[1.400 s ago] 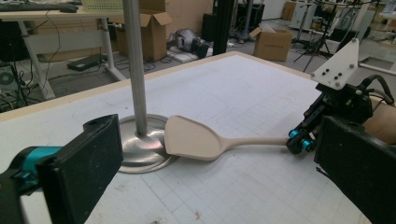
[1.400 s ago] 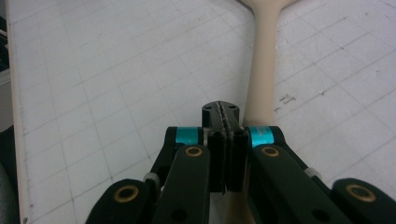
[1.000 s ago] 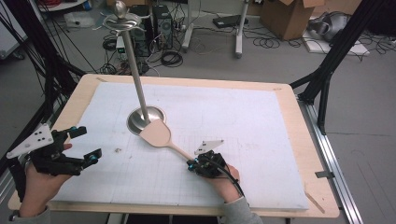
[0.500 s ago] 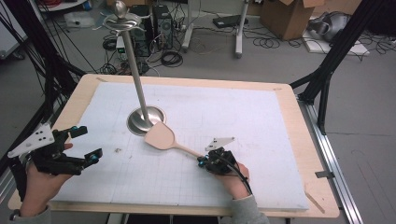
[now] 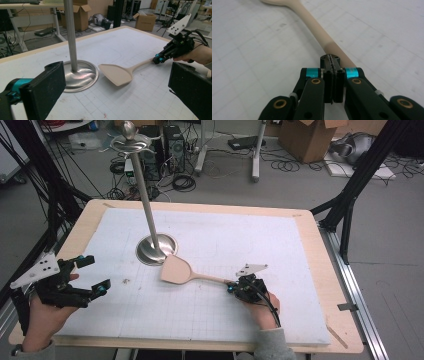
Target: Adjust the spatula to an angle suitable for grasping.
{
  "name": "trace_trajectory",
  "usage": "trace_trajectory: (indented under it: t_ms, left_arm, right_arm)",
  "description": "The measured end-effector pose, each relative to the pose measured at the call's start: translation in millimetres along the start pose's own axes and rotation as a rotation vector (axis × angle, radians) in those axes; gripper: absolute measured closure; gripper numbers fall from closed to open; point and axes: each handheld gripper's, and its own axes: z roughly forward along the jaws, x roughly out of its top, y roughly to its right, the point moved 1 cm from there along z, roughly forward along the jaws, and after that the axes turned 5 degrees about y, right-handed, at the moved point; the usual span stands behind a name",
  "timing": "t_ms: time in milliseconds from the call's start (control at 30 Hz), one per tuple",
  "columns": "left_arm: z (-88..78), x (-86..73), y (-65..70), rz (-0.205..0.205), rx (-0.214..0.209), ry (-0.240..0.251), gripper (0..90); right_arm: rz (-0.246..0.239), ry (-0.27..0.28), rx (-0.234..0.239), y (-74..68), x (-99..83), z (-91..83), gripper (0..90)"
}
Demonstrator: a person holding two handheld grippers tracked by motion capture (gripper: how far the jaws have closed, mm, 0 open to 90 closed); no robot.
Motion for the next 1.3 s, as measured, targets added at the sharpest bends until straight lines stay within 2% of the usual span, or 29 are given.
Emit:
trace_trajectory:
  t_ms: [67, 133, 200, 333, 700, 833, 867, 1033, 1067, 1267, 1300]
  left_arm:
    - [0.1, 0.0, 0.2, 0.000, 0.000, 0.001, 1.7]
    - [0.2, -0.1, 0.3, 0.000, 0.000, 0.000, 1.7]
    - [0.5, -0.2, 0.4, 0.000, 0.000, 0.000, 1.7]
    - [0.8, -0.2, 1.1, 0.003, 0.000, -0.002, 1.7]
    - [-0.7, -0.7, 1.2, 0.006, 0.005, -0.005, 1.7]
    - [-2.2, -1.2, 1.5, 0.007, 0.008, -0.008, 1.7]
    - [-2.5, -1.3, 1.8, 0.004, 0.011, -0.006, 1.7]
    - [-4.2, -1.5, 2.3, 0.006, 0.014, -0.005, 1.7]
    - [-4.6, -1.4, 2.2, 0.007, 0.014, -0.006, 1.7]
    - [-5.9, -3.2, 1.6, 0.004, 0.021, -0.011, 1.7]
    - [-6.1, -4.0, 2.6, 0.008, 0.020, -0.014, 1.7]
  right_arm:
    - [0.019, 0.008, -0.024, 8.0, -3.7, -3.7, 90.0]
    - [0.030, 0.013, -0.030, 12.5, -5.6, -5.7, 90.0]
    - [0.034, 0.012, -0.057, 15.0, -6.9, -7.0, 90.0]
    - [0.050, 0.035, -0.041, 20.9, -10.1, -8.3, 90.0]
    - [0.029, 0.048, -0.065, 23.4, -10.5, -5.5, 90.0]
    - [0.009, 0.057, -0.106, 25.9, -10.1, -3.7, 90.0]
    - [0.017, 0.057, -0.116, 26.1, -10.2, -3.4, 90.0]
    - [0.023, 0.058, -0.111, 27.8, -10.0, -3.9, 90.0]
    - [0.030, 0.075, -0.085, 25.9, -7.4, -6.2, 90.0]
    - [0.015, 0.122, -0.067, 19.2, 1.9, -10.5, 90.0]
    - [0.018, 0.141, -0.047, 16.4, 5.4, -9.6, 90.0]
